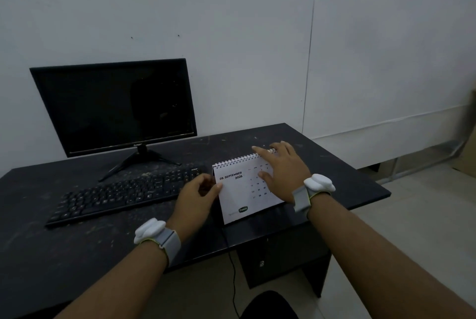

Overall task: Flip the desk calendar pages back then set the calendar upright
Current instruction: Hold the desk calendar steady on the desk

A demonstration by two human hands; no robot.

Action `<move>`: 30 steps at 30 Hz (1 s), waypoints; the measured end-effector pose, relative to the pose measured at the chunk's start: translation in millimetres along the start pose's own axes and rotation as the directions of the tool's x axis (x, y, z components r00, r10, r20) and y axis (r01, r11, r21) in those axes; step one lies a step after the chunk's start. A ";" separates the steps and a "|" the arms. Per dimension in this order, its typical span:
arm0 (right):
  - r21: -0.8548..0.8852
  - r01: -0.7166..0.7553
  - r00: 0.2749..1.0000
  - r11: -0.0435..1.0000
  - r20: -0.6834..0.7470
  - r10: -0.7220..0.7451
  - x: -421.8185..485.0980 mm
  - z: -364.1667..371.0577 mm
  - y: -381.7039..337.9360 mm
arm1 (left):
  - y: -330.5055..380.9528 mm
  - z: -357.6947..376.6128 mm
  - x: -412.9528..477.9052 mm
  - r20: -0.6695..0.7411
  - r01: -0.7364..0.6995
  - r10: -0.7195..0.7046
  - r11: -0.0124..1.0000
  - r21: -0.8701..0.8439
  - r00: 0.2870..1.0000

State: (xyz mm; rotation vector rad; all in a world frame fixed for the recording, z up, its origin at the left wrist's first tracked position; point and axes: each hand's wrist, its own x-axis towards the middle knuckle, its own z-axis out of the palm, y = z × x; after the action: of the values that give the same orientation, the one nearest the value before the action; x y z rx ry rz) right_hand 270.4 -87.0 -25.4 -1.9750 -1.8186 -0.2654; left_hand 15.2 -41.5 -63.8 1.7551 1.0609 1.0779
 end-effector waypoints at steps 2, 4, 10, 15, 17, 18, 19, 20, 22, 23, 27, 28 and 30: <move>0.054 -0.001 1.000 0.999 0.013 0.000 -0.5 2.2 0.3 | -0.9 -0.2 -2.6 -0.021 0.082 -0.084 0.993 -0.087 0.996; 0.073 -0.007 1.000 0.997 0.015 0.006 -0.9 3.4 1.3 | -2.6 0.1 -3.2 0.008 0.175 -0.175 0.975 -0.136 0.985; 0.082 -0.032 0.999 0.996 0.017 0.031 -0.7 4.6 2.0 | -5.5 3.7 -4.3 0.037 0.200 -0.197 0.967 -0.157 0.980; 0.082 -0.044 0.999 0.996 0.024 0.042 -0.9 4.9 0.5 | 0.8 7.4 -8.9 -0.034 0.189 -0.197 0.968 -0.166 0.980; 0.081 -0.044 0.999 0.996 0.025 0.042 -1.3 4.7 0.5 | 2.7 8.5 -10.9 -0.069 0.193 -0.208 0.965 -0.176 0.976; 0.083 -0.044 0.999 0.996 0.024 0.042 -1.6 4.6 0.6 | 3.4 8.7 -11.4 -0.089 0.199 -0.219 0.961 -0.190 0.972; 0.086 -0.042 0.999 0.995 0.023 0.040 -1.8 4.5 0.8 | 3.9 9.1 -12.0 -0.102 0.203 -0.226 0.959 -0.200 0.969; 0.088 -0.042 0.999 0.995 0.023 0.040 -1.8 4.6 0.9 | 3.8 9.4 -12.3 -0.108 0.205 -0.229 0.958 -0.198 0.967; 0.089 -0.046 0.999 0.995 0.028 0.043 -1.6 4.4 0.6 | 2.9 9.3 -12.8 -0.106 0.198 -0.217 0.967 -0.162 0.971; 0.087 -0.048 0.999 0.995 0.031 0.045 -1.5 4.2 0.5 | 2.1 9.1 -12.6 -0.105 0.194 -0.210 0.970 -0.147 0.972; 0.082 -0.053 0.998 0.995 0.040 0.050 -1.7 4.0 0.0 | -0.2 5.8 -5.6 -0.142 0.153 -0.149 0.988 0.015 0.979; 0.084 -0.055 0.998 0.995 0.044 0.051 -1.7 4.0 0.1 | -0.3 4.3 -3.0 -0.151 0.143 -0.135 0.989 0.042 0.979; 0.087 -0.057 0.997 0.995 0.051 0.052 -1.5 4.3 0.1 | 3.4 2.3 2.5 -0.142 0.133 -0.131 0.991 0.004 0.981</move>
State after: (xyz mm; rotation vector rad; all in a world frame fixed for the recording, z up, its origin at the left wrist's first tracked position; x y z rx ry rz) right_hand 269.6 -86.5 -29.9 -1.9823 -1.7715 -0.1188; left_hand 18.9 -40.7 -60.8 1.6133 1.2564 1.1275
